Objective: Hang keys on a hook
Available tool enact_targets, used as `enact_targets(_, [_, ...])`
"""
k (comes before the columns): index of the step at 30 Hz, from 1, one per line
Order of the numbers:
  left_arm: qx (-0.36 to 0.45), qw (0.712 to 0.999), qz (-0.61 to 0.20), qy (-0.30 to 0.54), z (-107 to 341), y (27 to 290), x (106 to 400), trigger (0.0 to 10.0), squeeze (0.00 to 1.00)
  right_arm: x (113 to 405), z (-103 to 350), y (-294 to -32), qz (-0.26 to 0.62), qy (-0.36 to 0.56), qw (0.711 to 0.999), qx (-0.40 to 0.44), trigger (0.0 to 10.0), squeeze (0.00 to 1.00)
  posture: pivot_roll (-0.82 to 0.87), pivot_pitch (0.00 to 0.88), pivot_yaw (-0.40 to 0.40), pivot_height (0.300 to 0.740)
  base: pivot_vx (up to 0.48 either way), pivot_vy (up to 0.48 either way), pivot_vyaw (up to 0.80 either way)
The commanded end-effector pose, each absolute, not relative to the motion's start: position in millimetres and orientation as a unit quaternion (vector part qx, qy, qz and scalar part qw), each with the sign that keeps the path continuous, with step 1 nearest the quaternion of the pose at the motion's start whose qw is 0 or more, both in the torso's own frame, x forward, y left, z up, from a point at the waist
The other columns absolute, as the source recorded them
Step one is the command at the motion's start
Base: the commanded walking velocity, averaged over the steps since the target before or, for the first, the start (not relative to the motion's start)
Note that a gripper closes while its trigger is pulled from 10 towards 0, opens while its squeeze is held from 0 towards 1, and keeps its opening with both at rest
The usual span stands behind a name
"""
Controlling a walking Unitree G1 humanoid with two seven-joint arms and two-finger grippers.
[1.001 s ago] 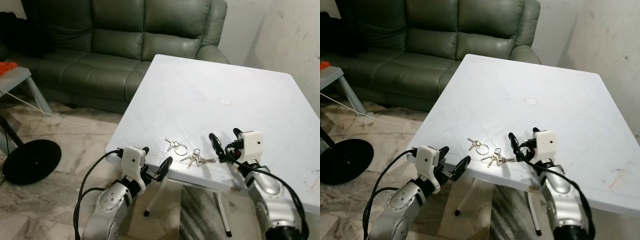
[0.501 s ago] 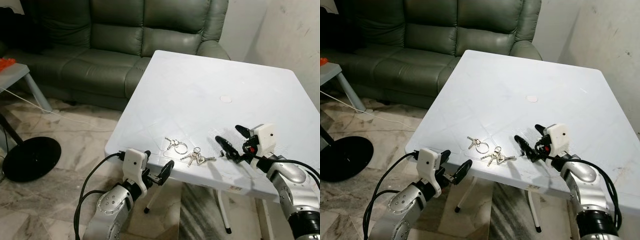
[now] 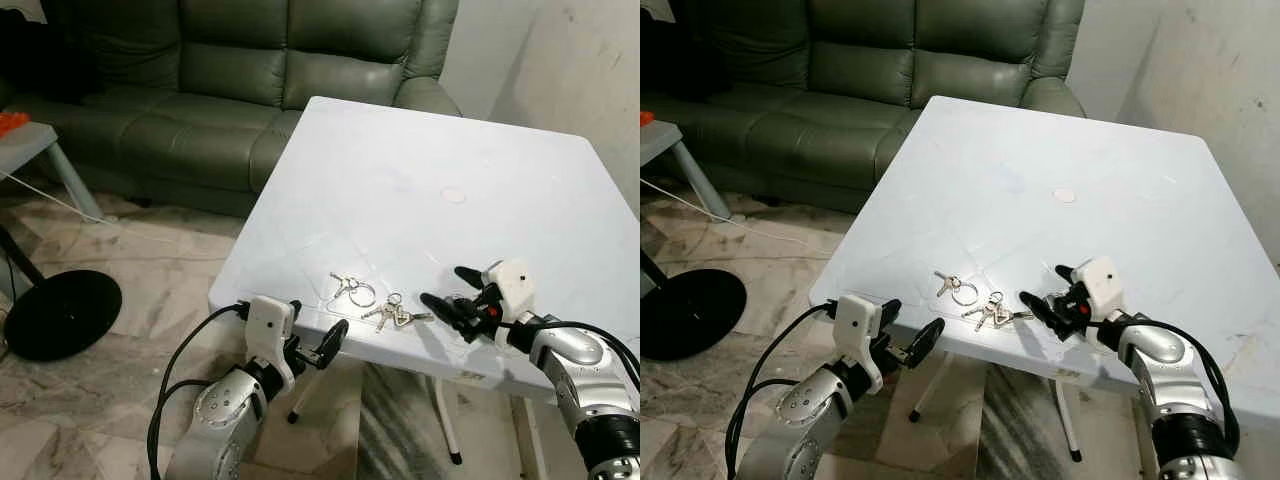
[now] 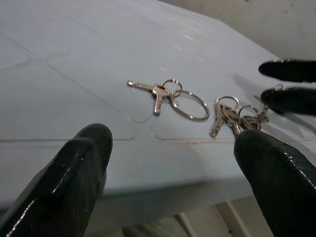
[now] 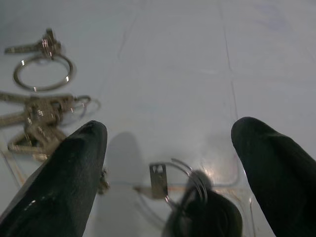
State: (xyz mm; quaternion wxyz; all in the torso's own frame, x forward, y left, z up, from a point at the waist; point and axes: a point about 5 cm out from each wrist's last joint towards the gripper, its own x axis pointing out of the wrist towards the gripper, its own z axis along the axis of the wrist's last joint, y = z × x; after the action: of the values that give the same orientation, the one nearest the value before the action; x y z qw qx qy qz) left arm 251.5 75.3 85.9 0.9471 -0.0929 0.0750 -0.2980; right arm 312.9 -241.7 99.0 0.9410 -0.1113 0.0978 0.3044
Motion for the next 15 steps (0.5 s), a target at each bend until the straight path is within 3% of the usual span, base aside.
enact_targets(1, [-0.095,0.948,-0.297,0.072,89.3,74.4,250.1,10.0,0.0,315.3,104.8,-246.6,0.308,0.096,0.938,-0.126,10.0,0.0,0.0,0.087,-0.07,0.74,0.0,0.0,0.0])
enact_targets(8, [-0.09,0.942,-0.315,0.072,90.8,66.7,246.6,10.0,0.0,318.9,109.2,-256.8,0.306,0.105,0.936,-0.136,10.0,0.0,0.0,0.09,-0.069,0.74,0.0,0.0,0.0])
enact_targets(9, [-0.089,0.941,-0.319,0.072,91.3,65.2,245.8,10.0,0.0,319.7,110.0,-258.4,0.306,0.106,0.937,-0.135,8.3,0.0,-0.01,0.09,-0.065,0.74,0.0,0.0,0.0])
enact_targets(10, [-0.089,0.941,-0.319,0.072,91.3,65.2,245.8,10.0,0.0,319.7,110.0,-258.4,0.306,0.106,0.937,-0.135,8.3,0.0,-0.01,0.09,-0.065,0.74,0.0,0.0,0.0])
enact_targets(11, [-0.088,0.94,-0.321,0.072,91.6,64.5,245.5,10.0,0.0,320.1,110.3,-259.5,0.304,0.107,0.937,-0.133,10.0,0.0,-0.01,0.09,-0.065,0.74,0.0,0.0,0.0])
enact_targets(15, [-0.088,0.939,-0.325,0.073,92.3,63.3,245.0,10.0,0.0,320.1,109.8,-262.2,0.308,0.112,0.936,-0.127,9.6,0.0,-0.01,0.09,-0.059,0.74,0.0,0.0,0.0])
